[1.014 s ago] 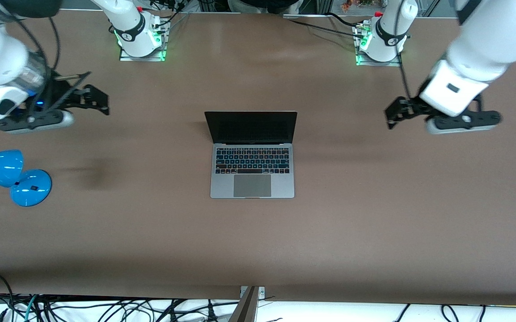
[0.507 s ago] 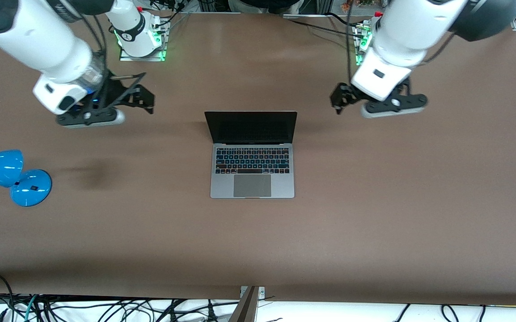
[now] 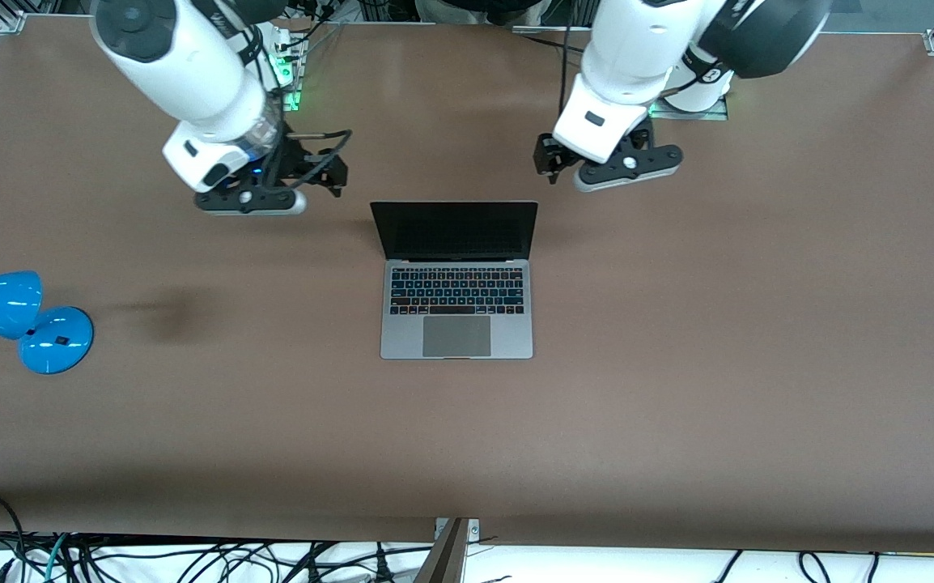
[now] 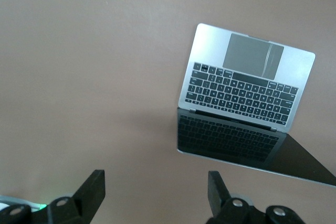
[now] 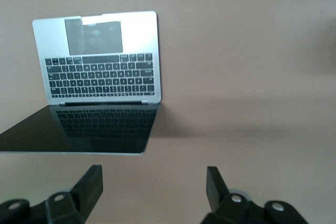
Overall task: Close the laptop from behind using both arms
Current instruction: 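Move both grippers toward the laptop's raised screen from behind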
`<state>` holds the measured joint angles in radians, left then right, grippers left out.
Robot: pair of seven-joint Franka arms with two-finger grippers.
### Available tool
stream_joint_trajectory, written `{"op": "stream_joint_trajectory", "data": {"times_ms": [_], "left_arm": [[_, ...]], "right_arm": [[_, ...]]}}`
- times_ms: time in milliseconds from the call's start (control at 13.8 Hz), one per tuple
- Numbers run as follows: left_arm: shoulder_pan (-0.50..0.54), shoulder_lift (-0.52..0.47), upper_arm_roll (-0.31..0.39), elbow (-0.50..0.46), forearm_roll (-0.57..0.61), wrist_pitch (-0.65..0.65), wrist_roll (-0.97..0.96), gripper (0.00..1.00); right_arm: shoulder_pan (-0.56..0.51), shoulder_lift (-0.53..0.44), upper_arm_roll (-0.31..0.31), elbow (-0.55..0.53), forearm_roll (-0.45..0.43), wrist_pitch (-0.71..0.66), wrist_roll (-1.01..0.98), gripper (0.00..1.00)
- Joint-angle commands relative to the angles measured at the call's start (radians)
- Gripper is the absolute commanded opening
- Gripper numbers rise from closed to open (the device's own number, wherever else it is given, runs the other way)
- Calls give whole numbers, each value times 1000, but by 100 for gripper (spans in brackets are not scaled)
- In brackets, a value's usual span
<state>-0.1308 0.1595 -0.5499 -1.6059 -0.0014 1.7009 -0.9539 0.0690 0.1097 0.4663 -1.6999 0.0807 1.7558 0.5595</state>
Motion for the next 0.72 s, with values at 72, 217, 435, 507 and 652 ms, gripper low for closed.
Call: {"op": "stream_joint_trajectory", "data": {"times_ms": [72, 217, 435, 507, 652], "left_arm": [[7, 35, -59, -17, -5, 49, -74, 49], [-10, 34, -67, -61, -6, 94, -78, 18], [-23, 40, -73, -118, -20, 166, -134, 0], [-29, 40, -73, -135, -20, 187, -135, 0], [-29, 63, -73, -146, -22, 204, -135, 0]], "right_arm": [[-9, 16, 70, -33, 19, 19, 111, 65], [21, 37, 81, -44, 19, 19, 155, 50], [60, 64, 81, -69, 63, 48, 163, 31], [63, 73, 81, -72, 80, 54, 163, 26], [83, 99, 81, -73, 93, 59, 163, 16]]}}
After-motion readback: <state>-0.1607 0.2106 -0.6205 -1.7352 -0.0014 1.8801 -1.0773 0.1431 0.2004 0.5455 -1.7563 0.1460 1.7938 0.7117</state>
